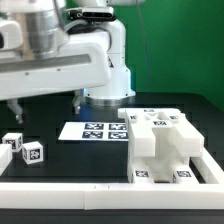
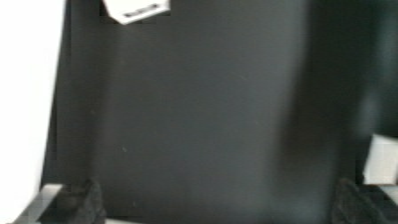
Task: Assemble chair
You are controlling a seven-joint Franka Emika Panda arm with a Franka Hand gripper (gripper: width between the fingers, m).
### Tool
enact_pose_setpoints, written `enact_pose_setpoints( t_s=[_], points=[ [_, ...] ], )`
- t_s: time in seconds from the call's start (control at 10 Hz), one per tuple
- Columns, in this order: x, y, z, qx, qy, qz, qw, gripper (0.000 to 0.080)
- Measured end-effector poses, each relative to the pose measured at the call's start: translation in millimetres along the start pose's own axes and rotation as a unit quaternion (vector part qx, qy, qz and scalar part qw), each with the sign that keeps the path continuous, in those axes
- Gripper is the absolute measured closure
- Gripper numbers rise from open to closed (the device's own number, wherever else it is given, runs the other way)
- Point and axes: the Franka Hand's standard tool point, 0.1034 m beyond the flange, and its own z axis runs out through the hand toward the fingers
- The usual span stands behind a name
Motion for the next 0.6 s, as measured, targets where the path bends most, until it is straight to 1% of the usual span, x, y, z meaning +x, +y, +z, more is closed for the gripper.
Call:
enact_pose_setpoints(
  t_s=[0.1,0.2,0.3,0.6],
  points=[
    [-14.3,4.8,24.6,-0.027,0.016,-0.061,0.998,0.0151],
    [-27.7,5.7,36.8,-0.034,0.015,-0.09,0.995,0.0151],
    [-26.8,9.7,35.3,-0.037,0.017,-0.102,0.994,0.0151],
    [-27.4,9.7,35.9,-0.036,0.017,-0.099,0.994,0.0151]
  ],
)
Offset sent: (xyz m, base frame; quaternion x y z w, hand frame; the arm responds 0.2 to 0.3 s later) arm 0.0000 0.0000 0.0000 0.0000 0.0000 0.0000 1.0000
